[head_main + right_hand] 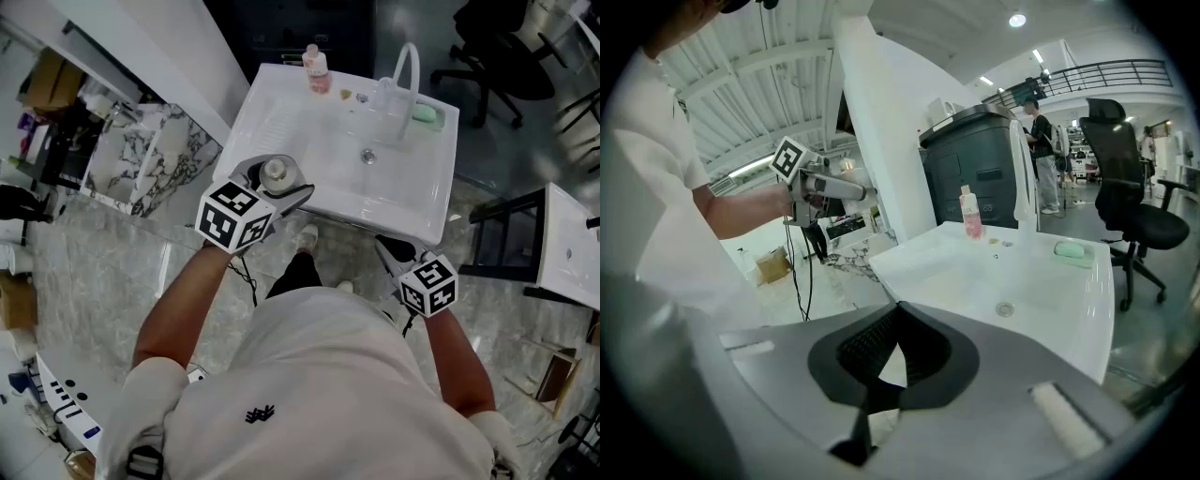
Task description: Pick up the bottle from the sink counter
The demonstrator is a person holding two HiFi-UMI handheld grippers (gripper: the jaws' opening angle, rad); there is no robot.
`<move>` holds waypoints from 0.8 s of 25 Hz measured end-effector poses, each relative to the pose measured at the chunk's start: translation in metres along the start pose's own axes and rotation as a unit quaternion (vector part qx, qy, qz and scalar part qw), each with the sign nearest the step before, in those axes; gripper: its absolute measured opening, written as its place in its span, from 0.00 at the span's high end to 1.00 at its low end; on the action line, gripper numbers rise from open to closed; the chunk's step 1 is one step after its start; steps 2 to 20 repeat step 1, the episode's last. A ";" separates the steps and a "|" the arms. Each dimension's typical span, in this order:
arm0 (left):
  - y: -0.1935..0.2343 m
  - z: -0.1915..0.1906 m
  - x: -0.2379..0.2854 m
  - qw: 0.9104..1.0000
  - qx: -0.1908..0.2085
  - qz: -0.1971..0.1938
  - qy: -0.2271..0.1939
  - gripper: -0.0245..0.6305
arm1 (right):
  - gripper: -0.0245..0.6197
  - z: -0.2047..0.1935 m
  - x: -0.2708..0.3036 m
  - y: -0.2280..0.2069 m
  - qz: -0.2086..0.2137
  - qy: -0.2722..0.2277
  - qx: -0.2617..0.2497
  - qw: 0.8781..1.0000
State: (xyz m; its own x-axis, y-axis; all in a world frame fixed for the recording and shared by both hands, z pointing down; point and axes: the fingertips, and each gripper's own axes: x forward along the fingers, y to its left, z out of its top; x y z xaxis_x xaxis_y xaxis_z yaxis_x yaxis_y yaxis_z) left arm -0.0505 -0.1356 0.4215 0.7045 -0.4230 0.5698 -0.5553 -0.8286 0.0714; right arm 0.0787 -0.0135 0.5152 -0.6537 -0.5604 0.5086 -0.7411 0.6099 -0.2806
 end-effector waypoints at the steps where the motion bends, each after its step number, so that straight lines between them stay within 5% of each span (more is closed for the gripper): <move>1: 0.002 -0.001 0.000 1.000 0.000 0.001 0.000 0.44 | 0.95 0.000 0.002 0.000 0.001 0.000 -0.001 1.000; 20: 0.002 -0.001 0.000 1.000 0.000 0.001 0.000 0.44 | 0.95 0.000 0.002 0.000 0.001 0.000 -0.001 1.000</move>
